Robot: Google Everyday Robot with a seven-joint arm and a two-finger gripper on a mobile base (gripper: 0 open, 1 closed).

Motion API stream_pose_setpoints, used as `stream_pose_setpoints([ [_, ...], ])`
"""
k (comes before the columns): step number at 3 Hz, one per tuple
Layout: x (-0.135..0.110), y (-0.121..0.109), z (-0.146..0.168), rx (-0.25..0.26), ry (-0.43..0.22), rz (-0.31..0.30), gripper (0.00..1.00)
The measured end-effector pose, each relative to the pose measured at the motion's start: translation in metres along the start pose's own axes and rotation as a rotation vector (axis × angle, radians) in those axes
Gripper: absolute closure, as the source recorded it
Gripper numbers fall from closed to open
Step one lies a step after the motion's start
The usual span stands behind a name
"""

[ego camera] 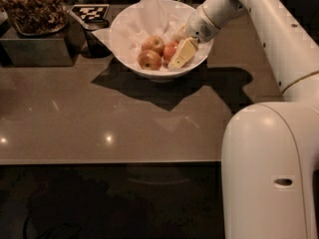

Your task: Pick apple from white bowl

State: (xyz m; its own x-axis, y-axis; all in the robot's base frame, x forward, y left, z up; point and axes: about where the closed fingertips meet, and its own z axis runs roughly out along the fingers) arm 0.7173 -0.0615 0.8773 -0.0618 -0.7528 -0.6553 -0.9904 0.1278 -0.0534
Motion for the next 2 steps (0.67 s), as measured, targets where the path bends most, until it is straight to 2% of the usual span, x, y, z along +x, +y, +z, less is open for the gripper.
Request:
stream_pose_setpoints([
  [2, 0.0131, -0.0121, 0.0122, -0.005, 0.007, 0.038, 0.19],
])
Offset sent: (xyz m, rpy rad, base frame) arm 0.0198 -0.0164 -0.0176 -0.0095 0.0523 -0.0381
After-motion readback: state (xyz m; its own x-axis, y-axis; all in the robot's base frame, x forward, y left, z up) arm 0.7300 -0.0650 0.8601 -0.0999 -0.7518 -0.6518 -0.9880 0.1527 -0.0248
